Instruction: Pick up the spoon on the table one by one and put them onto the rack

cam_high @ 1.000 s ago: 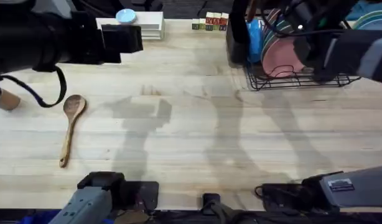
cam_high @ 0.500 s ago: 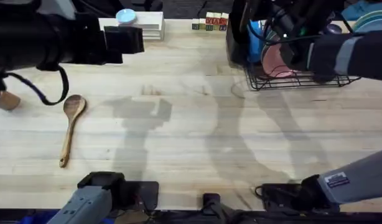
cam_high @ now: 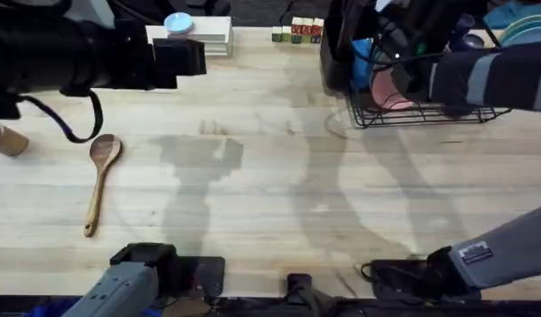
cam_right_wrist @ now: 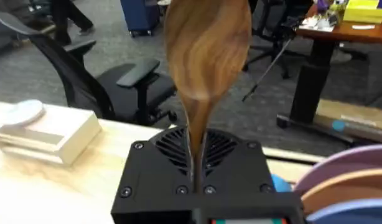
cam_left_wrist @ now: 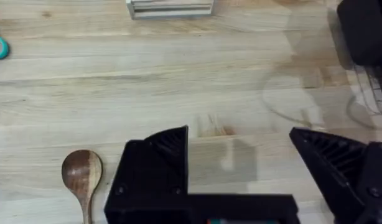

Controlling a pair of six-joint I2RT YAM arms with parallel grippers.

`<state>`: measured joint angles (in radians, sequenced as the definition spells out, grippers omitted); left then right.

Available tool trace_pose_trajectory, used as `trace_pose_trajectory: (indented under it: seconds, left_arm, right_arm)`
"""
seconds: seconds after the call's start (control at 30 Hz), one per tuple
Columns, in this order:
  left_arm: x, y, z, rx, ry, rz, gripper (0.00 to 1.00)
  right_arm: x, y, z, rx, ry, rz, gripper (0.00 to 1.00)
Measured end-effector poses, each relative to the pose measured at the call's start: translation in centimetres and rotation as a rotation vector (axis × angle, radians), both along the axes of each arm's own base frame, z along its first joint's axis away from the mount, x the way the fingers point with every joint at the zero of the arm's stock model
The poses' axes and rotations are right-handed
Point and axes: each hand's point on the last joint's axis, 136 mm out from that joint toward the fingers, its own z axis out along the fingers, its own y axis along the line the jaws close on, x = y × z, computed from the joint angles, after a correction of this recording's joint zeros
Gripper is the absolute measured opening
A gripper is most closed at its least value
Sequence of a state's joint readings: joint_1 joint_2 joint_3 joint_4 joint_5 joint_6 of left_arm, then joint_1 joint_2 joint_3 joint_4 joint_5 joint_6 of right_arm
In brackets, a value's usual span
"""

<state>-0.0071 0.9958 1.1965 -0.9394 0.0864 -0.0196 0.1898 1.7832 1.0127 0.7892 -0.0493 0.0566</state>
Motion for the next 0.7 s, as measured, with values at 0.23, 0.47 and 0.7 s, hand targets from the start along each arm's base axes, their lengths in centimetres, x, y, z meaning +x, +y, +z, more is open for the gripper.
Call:
trace_pose_trajectory:
  seconds: [0.23, 0.47, 0.7]
  left_arm:
    - [0.0, 0.0, 0.0, 0.0, 0.0, 0.0, 0.993]
    - [0.0, 0.0, 0.0, 0.0, 0.0, 0.0, 0.993]
    - [0.0, 0.0, 0.0, 0.0, 0.0, 0.0, 0.993]
  right_arm:
    - [-0.3, -0.1, -2.5, -0.019, 0.1, 0.0, 0.032]
    - [-0.6, -0.1, -4.1, -0.032, 0.167, 0.0, 0.032]
    - [-0.8, -0.1, -4.8, -0.034, 0.196, 0.0, 0.212]
